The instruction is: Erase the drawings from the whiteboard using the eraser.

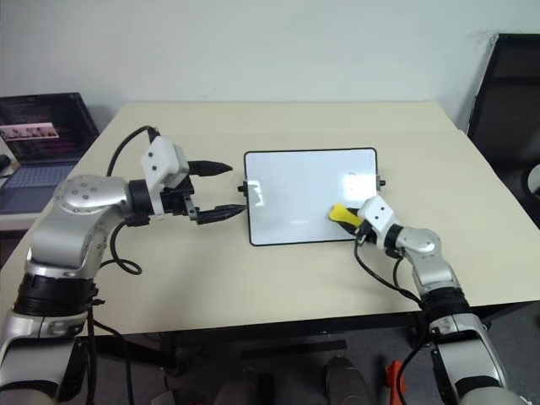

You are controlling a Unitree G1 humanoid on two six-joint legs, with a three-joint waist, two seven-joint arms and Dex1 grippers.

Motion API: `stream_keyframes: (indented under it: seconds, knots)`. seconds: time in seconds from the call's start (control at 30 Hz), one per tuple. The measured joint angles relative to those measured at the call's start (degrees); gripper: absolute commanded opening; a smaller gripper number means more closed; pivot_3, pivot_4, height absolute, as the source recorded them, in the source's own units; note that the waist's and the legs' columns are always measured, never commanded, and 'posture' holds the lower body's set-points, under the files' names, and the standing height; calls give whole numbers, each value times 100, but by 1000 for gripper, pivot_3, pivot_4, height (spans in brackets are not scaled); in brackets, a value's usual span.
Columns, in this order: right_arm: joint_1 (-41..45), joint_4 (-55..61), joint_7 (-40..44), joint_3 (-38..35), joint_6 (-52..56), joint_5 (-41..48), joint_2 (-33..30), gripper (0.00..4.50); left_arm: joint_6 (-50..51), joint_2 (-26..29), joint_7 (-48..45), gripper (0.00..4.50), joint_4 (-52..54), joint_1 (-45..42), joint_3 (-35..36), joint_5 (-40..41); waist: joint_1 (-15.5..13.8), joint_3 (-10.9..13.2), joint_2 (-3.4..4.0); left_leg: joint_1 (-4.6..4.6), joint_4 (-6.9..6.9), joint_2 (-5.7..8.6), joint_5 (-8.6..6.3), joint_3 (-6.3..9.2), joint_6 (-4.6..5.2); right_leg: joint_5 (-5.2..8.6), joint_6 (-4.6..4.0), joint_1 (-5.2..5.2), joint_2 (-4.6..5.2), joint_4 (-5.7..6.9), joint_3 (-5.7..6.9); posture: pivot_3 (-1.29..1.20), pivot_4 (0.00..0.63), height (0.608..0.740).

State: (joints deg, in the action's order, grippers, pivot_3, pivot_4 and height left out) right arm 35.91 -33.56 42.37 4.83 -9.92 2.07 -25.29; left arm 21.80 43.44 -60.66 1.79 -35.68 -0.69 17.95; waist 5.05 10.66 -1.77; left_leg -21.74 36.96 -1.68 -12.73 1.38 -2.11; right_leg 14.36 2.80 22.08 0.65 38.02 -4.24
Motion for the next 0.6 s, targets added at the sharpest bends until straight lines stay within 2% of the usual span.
stream_keyframes:
  seconds: [0.2, 0.3, 0.5, 0.6]
  knots:
    - [830, -748, -1352, -428, -153, -306, -151, 1204, -1, -59, -1, 4500, -15, -3, -5, -6, -17, 0, 0, -24, -13, 1, -1, 0, 0, 7, 1, 19, 0, -7, 2, 0, 150, 740]
    - [970, -897, -1656, -466, -207, -333, -129, 1203, -2, -101, -5, 4500, -19, -41, -20, -8, -23, 0, 0, -29, -19, 0, -8, 1, -10, 3, 29, 21, 0, -8, 3, 0, 150, 740]
    - [794, -709, -1504, -417, -215, -311, -88, 1203, -6, -105, -14, 4500, -26, -98, -20, -11, -5, 0, -1, -26, -24, 0, -10, 1, -11, 5, 31, 21, 1, -13, 3, 0, 150, 740]
    - [396, -142, -818, -253, -46, -141, -19, 1203, -6, -109, -19, 4500, -32, -99, -21, -11, 7, 0, 0, -23, -26, -2, -10, 1, -11, 5, 30, 21, -2, -10, 3, 0, 150, 740]
